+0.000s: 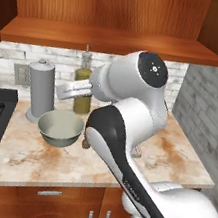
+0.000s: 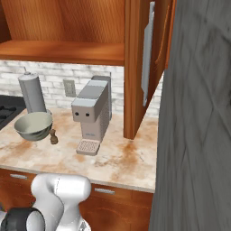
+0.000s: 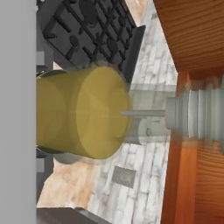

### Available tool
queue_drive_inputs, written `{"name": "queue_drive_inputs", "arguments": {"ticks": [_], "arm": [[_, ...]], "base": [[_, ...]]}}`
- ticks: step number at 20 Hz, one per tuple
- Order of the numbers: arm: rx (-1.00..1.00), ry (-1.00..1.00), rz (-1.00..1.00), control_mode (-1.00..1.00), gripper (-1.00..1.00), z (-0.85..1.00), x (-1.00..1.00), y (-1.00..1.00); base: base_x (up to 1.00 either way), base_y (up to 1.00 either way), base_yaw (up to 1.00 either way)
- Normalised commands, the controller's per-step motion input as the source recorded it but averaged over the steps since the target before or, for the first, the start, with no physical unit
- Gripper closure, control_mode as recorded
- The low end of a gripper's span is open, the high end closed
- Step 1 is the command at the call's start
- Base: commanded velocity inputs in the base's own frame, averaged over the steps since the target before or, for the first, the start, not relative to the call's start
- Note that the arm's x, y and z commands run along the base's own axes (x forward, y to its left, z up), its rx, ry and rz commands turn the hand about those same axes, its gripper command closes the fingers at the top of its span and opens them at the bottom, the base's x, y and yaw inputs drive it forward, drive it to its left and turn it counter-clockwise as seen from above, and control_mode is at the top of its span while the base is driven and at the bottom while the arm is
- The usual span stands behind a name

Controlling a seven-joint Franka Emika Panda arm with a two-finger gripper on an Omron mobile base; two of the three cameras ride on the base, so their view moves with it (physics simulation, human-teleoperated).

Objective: Retrieve the bottle and the shaker from the cabinet and place them next to the mixing bowl on the counter. Then add garlic from the fridge to the mixing bowl.

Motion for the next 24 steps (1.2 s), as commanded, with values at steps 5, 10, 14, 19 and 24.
{"name": "queue_drive_inputs", "arguments": {"ticks": [5, 10, 14, 19, 24], "arm": [[-0.01, -0.04, -0.17, -1.00, 1.00, -0.43, -0.58, 0.01], [-0.02, 0.00, -0.26, -1.00, 1.00, -0.06, -0.05, 0.07], [0.00, 0.00, -0.17, -1.00, 1.00, 0.00, 0.00, 0.00], [0.02, 0.00, -0.07, -1.00, 1.00, 0.00, 0.13, 0.05], [0.09, 0.03, 0.00, -1.00, 1.00, -0.34, 0.00, 0.16]], "base": [[0.00, 0.00, 0.00], [0.00, 0.00, 0.00], [0.00, 0.00, 0.00], [0.00, 0.00, 0.00], [0.00, 0.00, 0.00]]}}
